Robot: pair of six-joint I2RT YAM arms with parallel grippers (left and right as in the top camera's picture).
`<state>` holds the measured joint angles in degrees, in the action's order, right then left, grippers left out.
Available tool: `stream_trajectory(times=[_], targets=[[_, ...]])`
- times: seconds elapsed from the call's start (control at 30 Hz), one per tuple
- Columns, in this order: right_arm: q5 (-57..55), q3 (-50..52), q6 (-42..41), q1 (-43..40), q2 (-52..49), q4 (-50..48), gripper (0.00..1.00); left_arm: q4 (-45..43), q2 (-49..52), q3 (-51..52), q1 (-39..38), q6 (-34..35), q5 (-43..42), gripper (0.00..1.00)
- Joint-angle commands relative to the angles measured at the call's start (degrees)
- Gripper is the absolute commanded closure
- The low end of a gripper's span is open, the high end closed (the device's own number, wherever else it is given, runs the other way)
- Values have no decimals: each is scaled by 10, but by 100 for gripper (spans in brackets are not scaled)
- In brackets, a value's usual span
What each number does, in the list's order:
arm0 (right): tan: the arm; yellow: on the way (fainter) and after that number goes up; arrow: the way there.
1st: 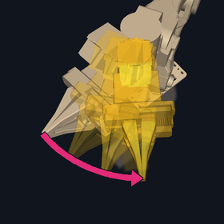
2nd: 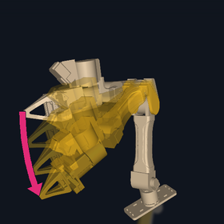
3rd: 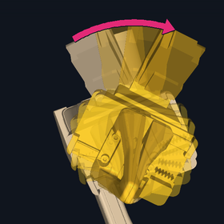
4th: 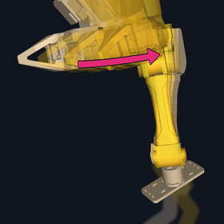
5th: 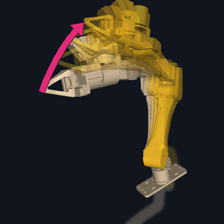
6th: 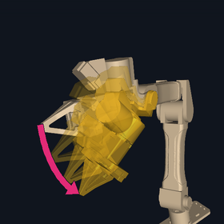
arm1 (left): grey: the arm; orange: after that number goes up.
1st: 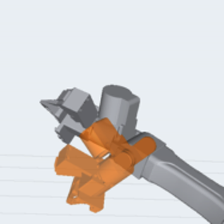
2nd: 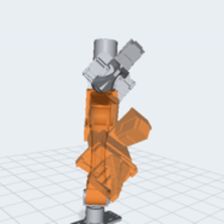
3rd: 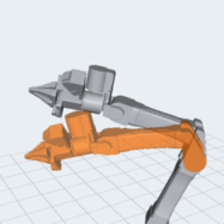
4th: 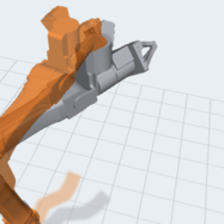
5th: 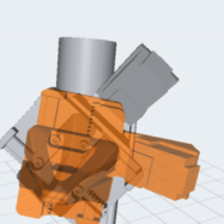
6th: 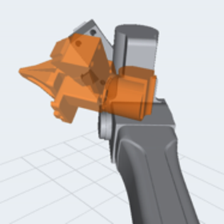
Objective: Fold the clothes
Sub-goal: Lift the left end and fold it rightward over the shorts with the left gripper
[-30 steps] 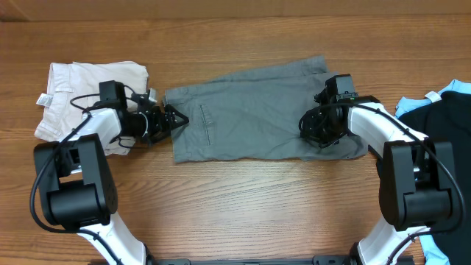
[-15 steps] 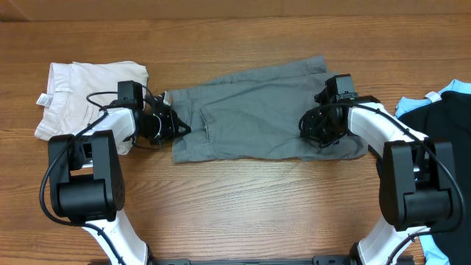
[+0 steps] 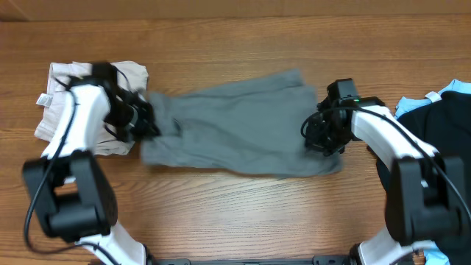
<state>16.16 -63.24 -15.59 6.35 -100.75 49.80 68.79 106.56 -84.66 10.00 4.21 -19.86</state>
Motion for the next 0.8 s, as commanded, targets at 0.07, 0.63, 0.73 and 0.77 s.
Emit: stream_trajectory(times=[0.07,0.63,0.73,0.77], targets=[[-11,-3,-14,-3,136,38,88,73,-57,-165,4,-25,157,96],[-11,-2,-20,-3,222,65,87,26,50,-232,-254,116,204,96],[-11,-2,-20,-3,222,65,87,-6,98,-232,-289,166,203,96],[-11,-2,-20,-3,222,65,87,-12,111,-232,-299,176,203,96]])
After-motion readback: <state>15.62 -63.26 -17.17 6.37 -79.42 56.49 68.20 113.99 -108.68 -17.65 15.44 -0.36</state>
